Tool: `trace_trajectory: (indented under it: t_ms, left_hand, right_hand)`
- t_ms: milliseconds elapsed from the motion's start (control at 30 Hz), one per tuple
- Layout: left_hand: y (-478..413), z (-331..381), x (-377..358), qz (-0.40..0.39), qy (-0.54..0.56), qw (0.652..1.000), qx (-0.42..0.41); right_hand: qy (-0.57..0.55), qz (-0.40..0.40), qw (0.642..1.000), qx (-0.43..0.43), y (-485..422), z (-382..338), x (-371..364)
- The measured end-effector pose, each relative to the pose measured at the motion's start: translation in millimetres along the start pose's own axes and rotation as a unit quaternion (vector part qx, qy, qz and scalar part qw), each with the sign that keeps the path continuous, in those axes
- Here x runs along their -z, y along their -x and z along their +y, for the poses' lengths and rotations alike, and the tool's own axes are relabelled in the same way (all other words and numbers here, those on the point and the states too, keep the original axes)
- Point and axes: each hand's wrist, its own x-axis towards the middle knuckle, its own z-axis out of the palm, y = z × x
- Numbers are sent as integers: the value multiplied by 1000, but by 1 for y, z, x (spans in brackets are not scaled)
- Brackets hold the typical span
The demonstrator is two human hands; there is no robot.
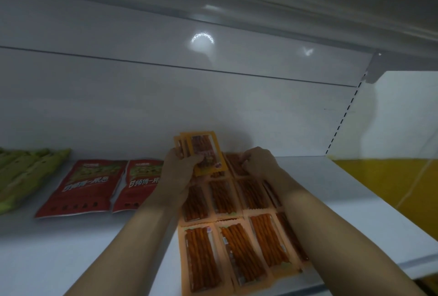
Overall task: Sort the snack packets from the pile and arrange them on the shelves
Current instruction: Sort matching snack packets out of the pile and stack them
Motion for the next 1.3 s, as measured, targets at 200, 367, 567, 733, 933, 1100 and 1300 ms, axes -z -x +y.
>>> trace_trajectory:
  t_ms: [200,367,567,733,933,1100,1300]
  left_hand:
    - [1,-2,-1,-9,-13,1000,-6]
    - [0,-3,0,-14,-12,1000,-9]
    - [0,-6,-2,-16,-25,999,-17]
    - [1,-8,-5,-14,-28,999,-21]
    - [1,-15,-20,-3,-20,999,-37]
    - [6,-20,-32,-31,-8,999,-40]
    - [9,-14,-28,-38,4,999,-11]
  right_hand:
    - [-1,-8,1000,-9,1,-8,0]
    - [-39,1,999,-20,1,-7,0]
    - [-52,17,998,-14,3,-6,1]
    - [-284,71,956,-29,8,-7,28]
    - [-357,-48,933,13,44,-25,70]
    - [-413,-59,908,41,56,-31,55]
    - [-460,-20,888,26,51,-22,50]
